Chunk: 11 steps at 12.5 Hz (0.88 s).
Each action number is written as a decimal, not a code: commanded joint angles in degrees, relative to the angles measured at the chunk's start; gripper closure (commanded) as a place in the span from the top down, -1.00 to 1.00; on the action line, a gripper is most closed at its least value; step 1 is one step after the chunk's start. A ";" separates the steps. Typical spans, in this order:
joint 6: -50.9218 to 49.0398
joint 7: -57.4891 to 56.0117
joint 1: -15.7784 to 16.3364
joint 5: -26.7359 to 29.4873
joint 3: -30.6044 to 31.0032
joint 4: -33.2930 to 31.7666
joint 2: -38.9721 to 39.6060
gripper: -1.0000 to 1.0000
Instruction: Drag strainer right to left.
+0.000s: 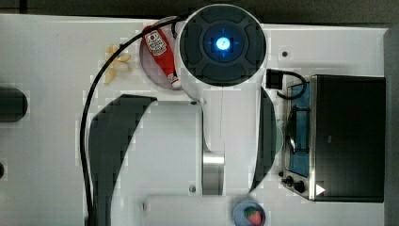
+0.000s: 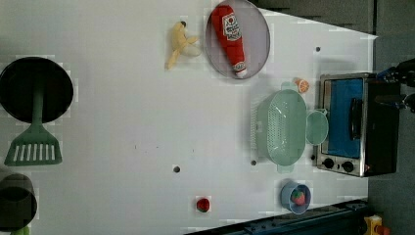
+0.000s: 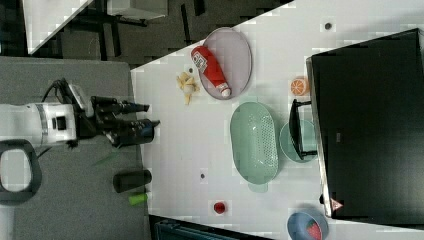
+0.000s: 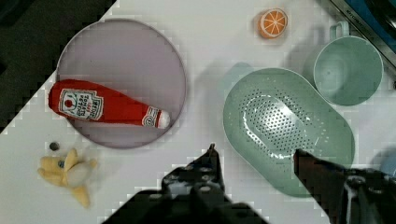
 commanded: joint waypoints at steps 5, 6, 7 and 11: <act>-11.61 -3.26 -2.14 -1.75 -3.29 -17.15 -29.29 1.00; -11.26 -3.08 -2.14 -1.75 -3.23 -18.80 -28.89 1.00; -10.19 -2.76 -2.14 -1.75 -3.14 -20.89 -28.28 1.00; 5.26 2.76 -2.14 -1.75 -2.96 -31.49 -23.39 1.00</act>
